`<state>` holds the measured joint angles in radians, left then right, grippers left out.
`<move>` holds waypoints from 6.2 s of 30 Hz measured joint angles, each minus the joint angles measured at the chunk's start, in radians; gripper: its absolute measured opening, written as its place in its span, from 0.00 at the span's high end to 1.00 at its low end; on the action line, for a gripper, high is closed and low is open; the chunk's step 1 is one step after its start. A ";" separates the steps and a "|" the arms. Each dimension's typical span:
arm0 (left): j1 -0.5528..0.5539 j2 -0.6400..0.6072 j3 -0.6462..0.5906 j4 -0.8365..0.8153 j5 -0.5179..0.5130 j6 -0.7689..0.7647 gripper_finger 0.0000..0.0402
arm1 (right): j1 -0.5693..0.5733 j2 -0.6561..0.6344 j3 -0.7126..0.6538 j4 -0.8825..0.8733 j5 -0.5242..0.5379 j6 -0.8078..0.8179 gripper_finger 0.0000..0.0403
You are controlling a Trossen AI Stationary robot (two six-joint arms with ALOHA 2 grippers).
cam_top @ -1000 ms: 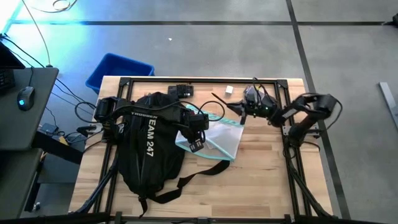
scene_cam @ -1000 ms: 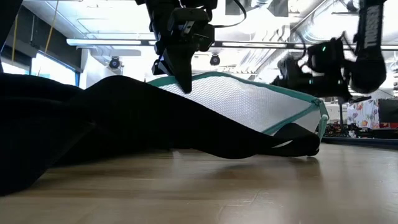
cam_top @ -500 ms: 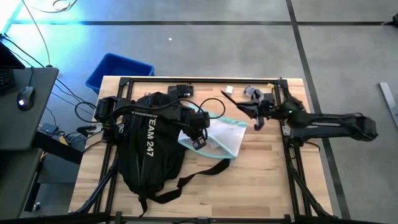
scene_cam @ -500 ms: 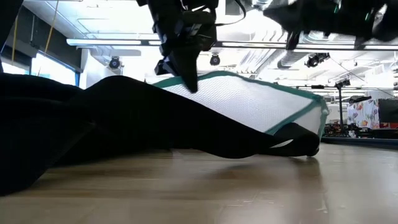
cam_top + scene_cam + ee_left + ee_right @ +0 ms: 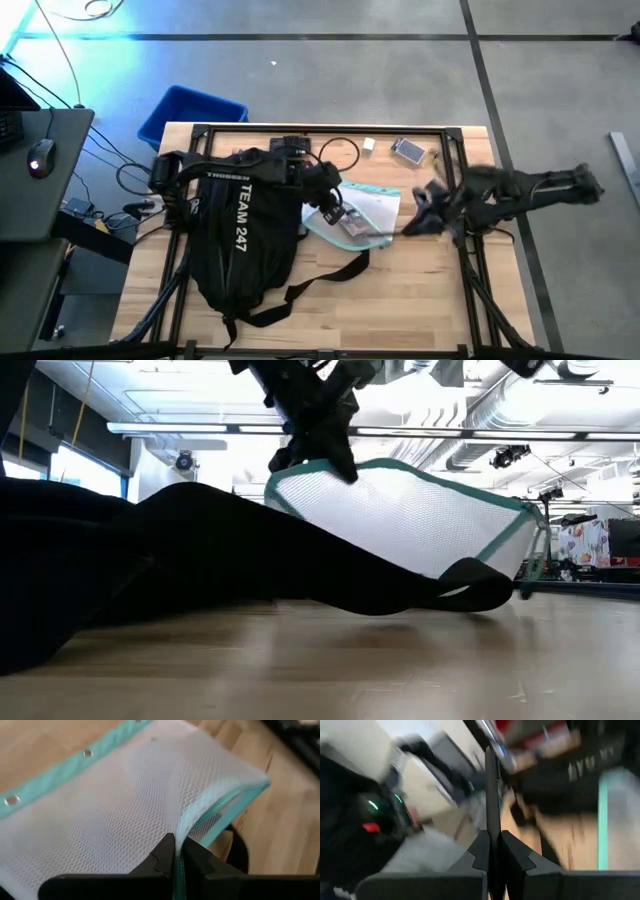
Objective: Unpack backpack
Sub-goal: Put the black pen into the transparent zip bag, then put the dark blue playing card into the transparent zip bag
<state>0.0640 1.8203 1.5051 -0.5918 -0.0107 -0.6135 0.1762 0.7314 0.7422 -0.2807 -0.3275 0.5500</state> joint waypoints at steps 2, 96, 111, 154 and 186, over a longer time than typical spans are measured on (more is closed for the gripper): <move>0.008 -0.008 0.000 0.012 -0.002 -0.021 1.00 | 0.071 0.044 0.000 -0.053 0.091 0.027 0.99; -0.025 -0.008 0.000 -0.141 -0.077 0.041 1.00 | -1.228 1.084 0.452 -0.653 0.280 -1.020 0.08; -0.001 -0.008 0.000 -0.141 -0.070 0.021 1.00 | -1.222 1.156 0.371 -0.580 0.331 -1.049 0.12; 0.030 -0.008 0.000 0.252 -0.101 -0.056 1.00 | -0.040 0.282 0.094 -0.232 0.104 -0.008 0.90; 0.042 -0.008 0.000 0.070 -0.014 0.015 1.00 | -0.124 0.945 0.096 0.212 0.926 -0.479 0.65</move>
<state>0.1055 1.8122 1.5047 -0.5216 -0.0252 -0.5982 0.0518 1.6768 0.8383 -0.0684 0.5985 0.0711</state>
